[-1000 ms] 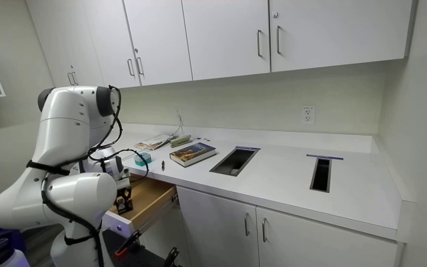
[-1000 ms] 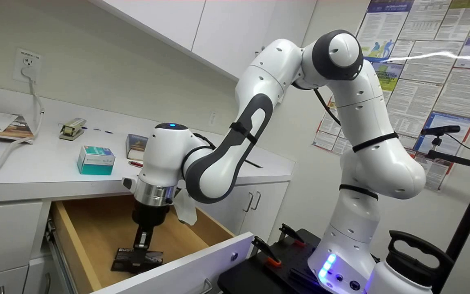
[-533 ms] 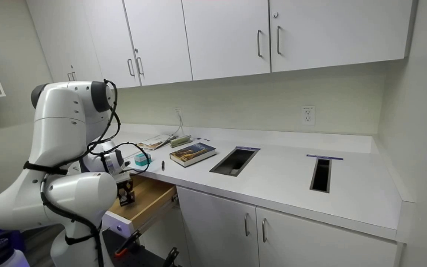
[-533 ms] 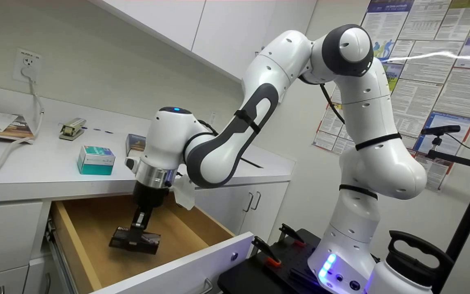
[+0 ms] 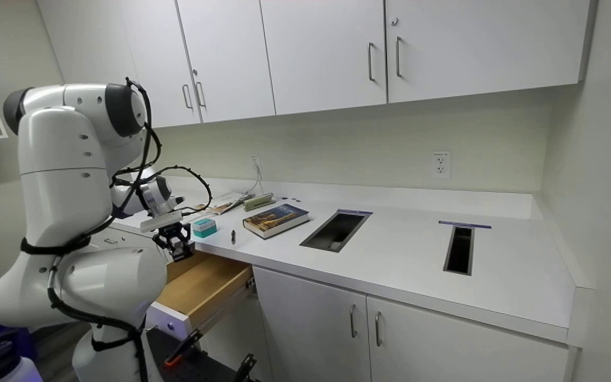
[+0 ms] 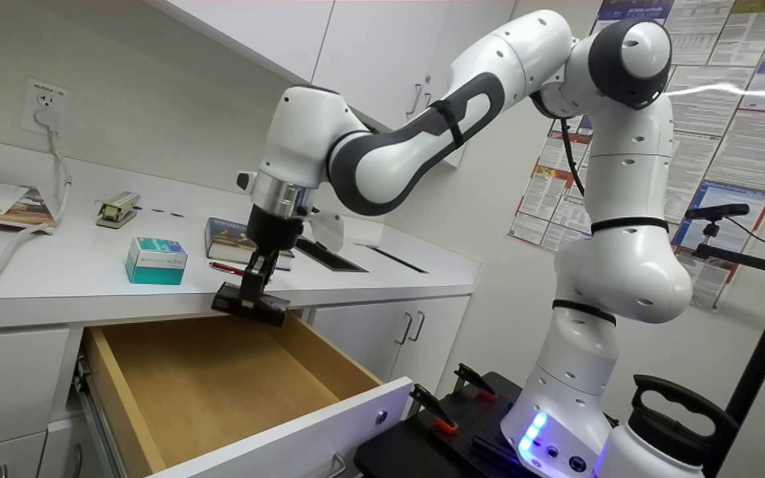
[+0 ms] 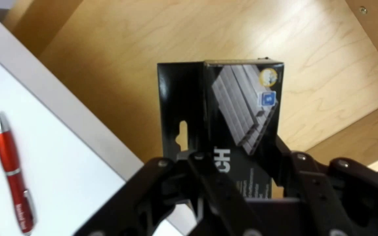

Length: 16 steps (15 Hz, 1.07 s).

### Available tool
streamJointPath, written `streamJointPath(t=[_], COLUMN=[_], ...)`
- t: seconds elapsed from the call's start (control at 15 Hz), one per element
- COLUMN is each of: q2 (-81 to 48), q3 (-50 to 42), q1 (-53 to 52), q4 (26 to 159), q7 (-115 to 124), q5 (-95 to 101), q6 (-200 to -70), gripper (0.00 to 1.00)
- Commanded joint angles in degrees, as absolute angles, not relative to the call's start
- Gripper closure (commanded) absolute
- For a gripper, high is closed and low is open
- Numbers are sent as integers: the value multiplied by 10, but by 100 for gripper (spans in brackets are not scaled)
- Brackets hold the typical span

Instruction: Remove the black box from the open drawer and put it on the counter

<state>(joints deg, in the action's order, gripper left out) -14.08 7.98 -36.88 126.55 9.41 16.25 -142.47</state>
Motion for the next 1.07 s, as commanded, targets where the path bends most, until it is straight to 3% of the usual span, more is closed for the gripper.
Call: streamJointPath(t=[0.0, 0.47, 0.53, 0.87, 0.93, 1.0], q2=[-81, -52, -66, -65, -65, -77], q3=[108, 120, 127, 131, 132, 127], q1=[-326, -253, -249, -239, -239, -239], q4=[1266, 1252, 1252, 1252, 1252, 1236], q7=[116, 183, 167, 167, 167, 197], q5=[161, 212, 207, 206, 206, 228], q6=[-1366, -1325, -1347, -1344, -1344, -1344], gripper=[81, 81, 56, 56, 81, 81])
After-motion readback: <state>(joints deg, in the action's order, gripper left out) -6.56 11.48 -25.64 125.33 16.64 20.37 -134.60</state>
